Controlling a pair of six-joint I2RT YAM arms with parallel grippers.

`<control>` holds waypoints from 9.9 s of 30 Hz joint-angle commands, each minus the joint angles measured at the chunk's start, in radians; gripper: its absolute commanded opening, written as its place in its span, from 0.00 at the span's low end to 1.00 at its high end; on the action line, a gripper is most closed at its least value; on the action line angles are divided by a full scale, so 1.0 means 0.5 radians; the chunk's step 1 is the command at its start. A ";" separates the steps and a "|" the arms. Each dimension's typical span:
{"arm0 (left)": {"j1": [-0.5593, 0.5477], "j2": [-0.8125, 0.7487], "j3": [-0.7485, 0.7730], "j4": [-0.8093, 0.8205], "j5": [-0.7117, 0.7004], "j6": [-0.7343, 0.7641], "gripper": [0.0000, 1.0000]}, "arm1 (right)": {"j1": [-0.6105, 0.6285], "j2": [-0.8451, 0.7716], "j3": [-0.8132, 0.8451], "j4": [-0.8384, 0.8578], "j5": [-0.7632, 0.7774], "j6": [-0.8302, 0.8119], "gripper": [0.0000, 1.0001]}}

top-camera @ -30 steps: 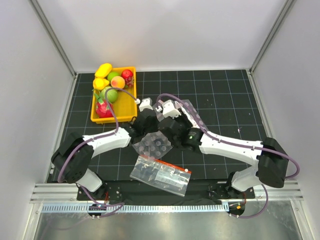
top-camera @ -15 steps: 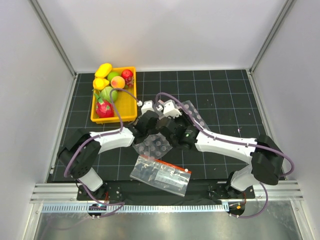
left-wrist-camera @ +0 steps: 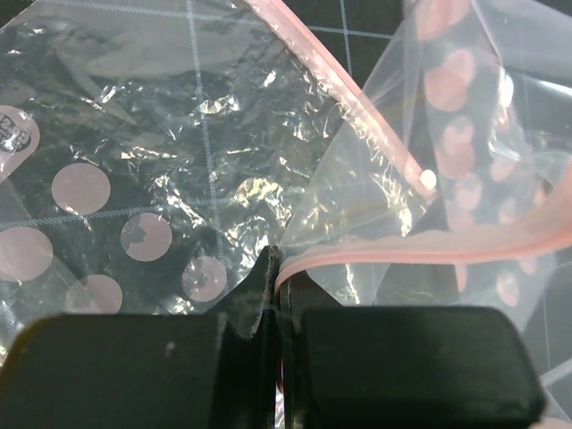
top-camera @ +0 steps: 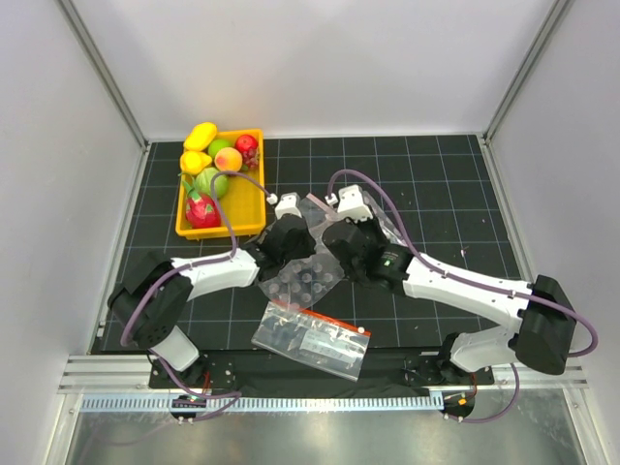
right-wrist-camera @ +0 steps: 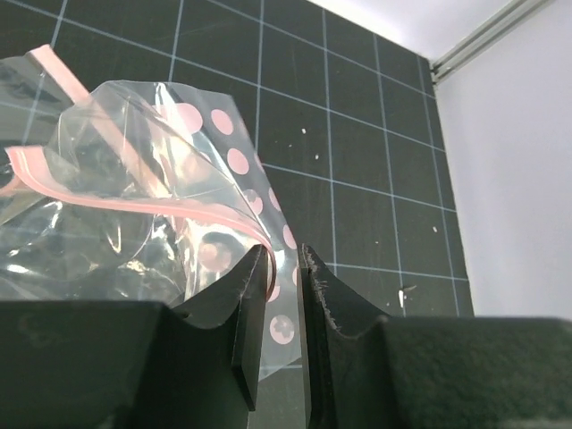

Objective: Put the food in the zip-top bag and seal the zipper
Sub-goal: Open the zipper of the food storage bag at the center of the board, then pick up the fake fruit from the bin, then place the fake fruit in the zipper food storage bag.

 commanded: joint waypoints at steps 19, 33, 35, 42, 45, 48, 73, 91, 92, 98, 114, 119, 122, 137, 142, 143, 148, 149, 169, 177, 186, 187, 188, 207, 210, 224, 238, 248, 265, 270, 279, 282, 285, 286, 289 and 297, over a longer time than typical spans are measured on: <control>0.015 -0.074 -0.045 0.260 0.087 0.452 0.35 | -0.069 0.145 0.116 -0.097 -0.368 0.214 0.01; 0.015 -0.169 -0.079 0.346 0.258 0.465 0.46 | -0.069 0.225 0.049 0.155 -0.665 0.290 0.01; 0.015 -0.200 -0.097 0.358 0.240 0.462 0.46 | -0.069 0.232 0.039 0.167 -0.693 0.293 0.01; 0.015 -0.166 -0.064 0.214 0.121 0.403 0.40 | -0.069 0.284 0.079 0.115 -0.608 0.309 0.01; 0.015 -0.034 0.019 0.126 0.129 0.376 0.15 | -0.069 0.241 0.073 0.100 -0.558 0.312 0.01; 0.015 0.070 0.111 0.012 0.145 0.370 0.00 | -0.069 0.170 0.067 0.057 -0.433 0.294 0.01; 0.018 -0.264 -0.174 0.441 0.289 0.342 0.00 | -0.130 0.290 0.079 0.023 -0.540 0.287 0.43; 0.015 -0.341 -0.171 0.343 0.178 0.235 0.00 | -0.130 -0.079 -0.289 0.560 -1.313 0.398 0.71; 0.018 -0.347 -0.174 0.337 0.172 0.225 0.00 | -0.133 -0.063 -0.286 0.560 -1.331 0.407 0.71; 0.030 -0.371 -0.189 0.346 0.185 0.164 0.00 | -0.130 0.121 -0.237 0.560 -1.347 0.453 0.68; 0.076 -0.332 -0.177 0.291 0.258 0.136 0.00 | -0.179 0.520 0.002 0.342 -0.666 0.508 0.34; 0.076 -0.185 -0.064 0.153 0.283 0.173 0.00 | -0.198 0.336 0.003 0.217 -0.332 0.459 0.17; 0.076 -0.135 -0.033 0.119 0.274 0.182 0.00 | -0.194 0.147 -0.016 0.140 -0.118 0.416 0.02; 0.076 0.086 0.081 0.057 0.317 0.234 0.00 | -0.213 -0.523 -0.240 0.192 0.356 0.382 0.01; 0.076 0.095 0.062 0.033 0.206 0.235 0.00 | -0.274 -0.627 -0.258 0.140 0.283 0.438 0.01; 0.076 0.095 0.065 0.033 0.206 0.244 0.00 | -0.280 -0.640 -0.283 0.152 0.258 0.441 0.01; 0.058 0.034 0.059 0.094 0.295 0.302 0.01 | -0.283 -0.530 -0.289 0.213 0.028 0.456 0.01; 0.046 0.003 0.047 0.128 0.322 0.317 0.02 | -0.286 -0.429 -0.277 0.225 -0.048 0.465 0.01; 0.043 -0.482 -0.143 0.236 0.427 0.434 0.83 | -0.323 0.176 -0.096 0.183 -0.224 0.563 0.01; 0.052 -0.644 -0.085 -0.089 0.029 0.379 0.92 | -0.326 0.164 -0.093 0.173 -0.236 0.548 0.01; 0.490 -0.761 -0.006 -0.547 -0.380 -0.017 1.00 | -0.326 0.130 -0.090 0.155 -0.291 0.551 0.01; 0.515 -0.749 0.019 -0.626 -0.407 -0.053 1.00 | -0.326 0.130 -0.093 0.155 -0.301 0.551 0.01; 0.524 -0.725 0.092 -0.672 -0.559 -0.054 1.00 | -0.326 0.130 -0.093 0.155 -0.313 0.554 0.01; 1.018 0.202 1.111 -0.560 -0.516 0.928 1.00 | -0.326 0.139 -0.093 0.180 -0.429 0.548 0.01; 1.119 0.370 1.274 -0.526 -0.371 0.894 1.00 | -0.326 0.146 -0.077 0.161 -0.432 0.548 0.01; 1.205 1.073 1.930 -0.593 -0.193 1.146 1.00 | -0.323 0.146 -0.065 0.158 -0.546 0.560 0.01; 1.221 1.353 2.124 -0.973 -0.221 0.882 0.82 | -0.326 0.097 -0.080 0.161 -0.583 0.570 0.01; 1.273 0.994 1.952 -0.982 0.150 0.781 0.21 | -0.326 0.109 -0.087 0.173 -0.546 0.551 0.01; 1.074 -0.349 0.388 0.225 0.982 -0.317 0.08 | -0.326 0.038 -0.129 0.238 -0.678 0.511 0.01; 0.807 -0.586 -0.207 0.835 1.034 -0.523 0.04 | -0.326 -0.069 -0.191 0.308 -0.846 0.487 0.01; 0.485 -0.877 -0.560 1.380 1.108 -0.422 0.05 | -0.320 -0.039 -0.194 0.348 -1.037 0.490 0.01; 0.451 -0.951 -0.610 1.404 1.175 -0.379 0.05 | -0.287 0.020 -0.169 0.345 -0.994 0.484 0.01; 0.386 -1.000 -0.677 1.416 1.133 -0.293 0.04 | -0.256 0.063 -0.154 0.336 -0.985 0.478 0.01; 0.374 -0.997 -0.683 1.432 1.139 -0.287 0.04 | -0.250 0.066 -0.151 0.351 -0.988 0.474 0.01; 0.365 -0.939 -0.659 1.490 1.191 -0.302 0.03 | -0.198 0.100 -0.136 0.357 -0.970 0.468 0.01; 0.349 -0.835 -0.705 1.512 1.074 -0.327 0.02 | -0.158 0.042 -0.178 0.425 -1.006 0.499 0.01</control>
